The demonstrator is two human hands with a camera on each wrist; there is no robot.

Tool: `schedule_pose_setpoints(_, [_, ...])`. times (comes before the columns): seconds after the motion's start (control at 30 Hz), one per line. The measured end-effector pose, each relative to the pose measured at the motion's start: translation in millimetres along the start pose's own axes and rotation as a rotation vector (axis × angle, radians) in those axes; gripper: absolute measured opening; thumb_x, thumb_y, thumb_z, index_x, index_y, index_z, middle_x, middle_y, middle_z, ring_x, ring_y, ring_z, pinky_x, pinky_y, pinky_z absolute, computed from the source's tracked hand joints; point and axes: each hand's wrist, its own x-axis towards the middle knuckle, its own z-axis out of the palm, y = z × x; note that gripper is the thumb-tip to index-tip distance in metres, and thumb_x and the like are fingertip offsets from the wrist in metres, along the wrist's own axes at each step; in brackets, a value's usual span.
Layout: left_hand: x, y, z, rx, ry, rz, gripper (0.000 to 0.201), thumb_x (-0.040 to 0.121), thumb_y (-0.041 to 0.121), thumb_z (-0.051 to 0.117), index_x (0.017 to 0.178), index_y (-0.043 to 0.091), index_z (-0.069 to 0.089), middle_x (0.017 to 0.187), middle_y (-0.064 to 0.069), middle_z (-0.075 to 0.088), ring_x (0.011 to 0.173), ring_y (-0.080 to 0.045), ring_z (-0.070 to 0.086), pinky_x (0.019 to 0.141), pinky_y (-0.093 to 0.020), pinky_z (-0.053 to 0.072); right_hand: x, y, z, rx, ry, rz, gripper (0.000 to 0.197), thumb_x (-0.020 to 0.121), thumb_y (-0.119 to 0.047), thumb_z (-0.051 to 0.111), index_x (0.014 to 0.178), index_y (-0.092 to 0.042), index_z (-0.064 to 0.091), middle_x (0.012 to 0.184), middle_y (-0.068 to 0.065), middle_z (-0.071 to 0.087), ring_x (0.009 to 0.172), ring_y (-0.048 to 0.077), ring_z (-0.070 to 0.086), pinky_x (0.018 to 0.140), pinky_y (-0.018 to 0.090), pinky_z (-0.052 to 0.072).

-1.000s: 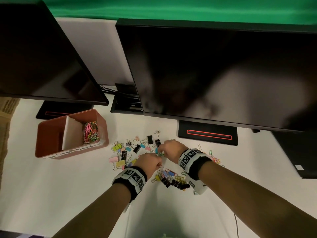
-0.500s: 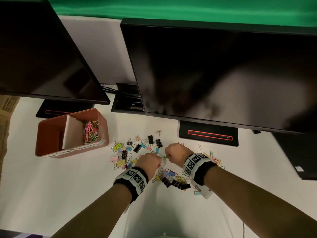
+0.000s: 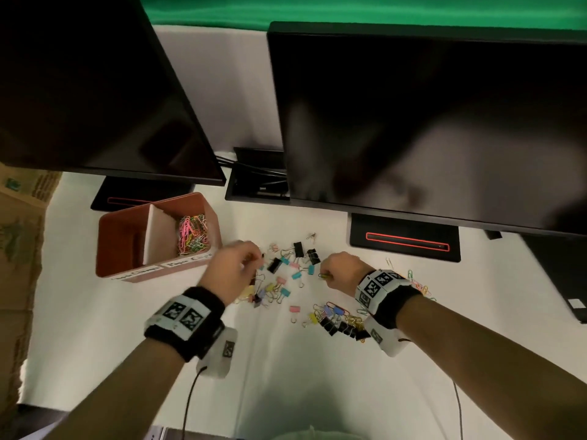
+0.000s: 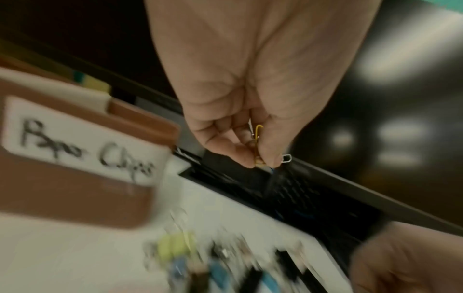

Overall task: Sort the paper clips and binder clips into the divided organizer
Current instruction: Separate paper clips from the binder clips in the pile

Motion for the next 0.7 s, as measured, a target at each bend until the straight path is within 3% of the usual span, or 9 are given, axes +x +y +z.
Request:
schedule_pose_setpoints(0.1, [2.9,-26.6,-46.6,0.018,0.128,-0.147,0.004,0.086,0.012,0.061,0.084,0.015,0.062,0.085,0.001,0.063,0.078,-0.015,0.059,0.073,-0.024,0.044,9.0,-35.9,-28.8,0.02,0.115,-0.109,0.021,0.09,-0.015,0.049,0.105,-0.01,0.062,0.11,0.011,0.061,0.102,0.028,0.057,0.083,0.033,0.046])
schedule_pose_setpoints(0.17, [8.1,-45.8,-68.6,0.096,0.189,-0.23,0.006,0.087,0.015,0.06,0.091,0.013,0.063,0.087,-0.002,0.063,0.082,-0.02,0.061,0.077,-0.03,0.048,22.0,-71.9,-48.8,0.044,0.198,-0.187,0.023,0.09,-0.014,0.048,0.108,-0.011,0.062,0.112,0.011,0.061,0.103,0.028,0.057,0.088,0.035,0.048])
schedule_pose_setpoints(0.23, [16.1,-65.4,-84.7,0.169,0.226,-0.285,0.01,0.087,0.02,0.061,0.093,0.012,0.063,0.083,-0.002,0.06,0.074,-0.017,0.059,0.073,-0.027,0.048,40.0,-112.7,-65.3,0.071,0.268,-0.256,0.023,0.09,-0.011,0.048,0.107,-0.011,0.063,0.11,0.011,0.061,0.101,0.028,0.057,0.09,0.039,0.048])
schedule_pose_setpoints(0.33, [28.3,-93.4,-97.1,0.303,0.199,-0.342,0.015,0.086,0.032,0.057,0.075,0.022,0.057,0.075,0.005,0.061,0.058,-0.005,0.05,0.054,-0.016,0.037,68.2,-170.9,-80.3,0.131,0.352,-0.3,0.021,0.089,-0.009,0.049,0.105,-0.012,0.062,0.107,0.011,0.061,0.098,0.027,0.059,0.088,0.04,0.05])
schedule_pose_setpoints(0.43, [32.1,-108.3,-100.7,0.285,0.138,-0.384,0.016,0.081,0.034,0.058,0.076,0.019,0.06,0.079,0.004,0.065,0.071,-0.014,0.057,0.065,-0.025,0.044,94.8,-207.3,-81.2,0.175,0.367,-0.254,0.026,0.091,-0.011,0.052,0.116,-0.011,0.058,0.112,0.012,0.063,0.102,0.028,0.061,0.09,0.038,0.05])
schedule_pose_setpoints(0.5, [28.7,-102.8,-104.7,0.341,0.116,-0.357,0.015,0.082,0.034,0.057,0.089,0.021,0.061,0.099,0.004,0.066,0.087,-0.018,0.059,0.077,-0.028,0.046,105.7,-216.0,-76.3,0.227,0.303,-0.208,0.038,0.09,-0.017,0.057,0.127,-0.013,0.05,0.118,0.011,0.062,0.109,0.028,0.059,0.095,0.038,0.048])
schedule_pose_setpoints(0.57, [18.7,-92.1,-105.5,0.293,0.222,-0.272,0.024,0.085,0.024,0.058,0.108,0.015,0.06,0.115,-0.002,0.061,0.102,-0.021,0.057,0.09,-0.031,0.044,106.2,-213.9,-72.5,0.286,0.296,-0.224,0.046,0.09,-0.022,0.058,0.133,-0.017,0.044,0.122,0.009,0.06,0.111,0.024,0.059,0.097,0.035,0.048])
schedule_pose_setpoints(0.63, [0.2,-75.1,-98.4,0.145,0.302,-0.153,0.026,0.084,0.017,0.062,0.11,0.015,0.061,0.109,-0.003,0.061,0.093,-0.016,0.058,0.086,-0.023,0.045,94.6,-200.0,-67.7,0.33,0.341,-0.303,0.041,0.09,-0.021,0.057,0.13,-0.019,0.046,0.12,0.005,0.059,0.106,0.017,0.06,0.094,0.03,0.049])
schedule_pose_setpoints(0.7, [-18.2,-61.3,-79.4,0.05,0.199,-0.065,0.018,0.085,0.02,0.063,0.103,0.018,0.062,0.095,0.003,0.06,0.078,-0.008,0.056,0.075,-0.016,0.047,77.0,-174.0,-59.0,0.34,0.391,-0.357,0.028,0.09,-0.02,0.056,0.118,-0.021,0.052,0.108,-0.002,0.056,0.093,0.012,0.058,0.087,0.027,0.05])
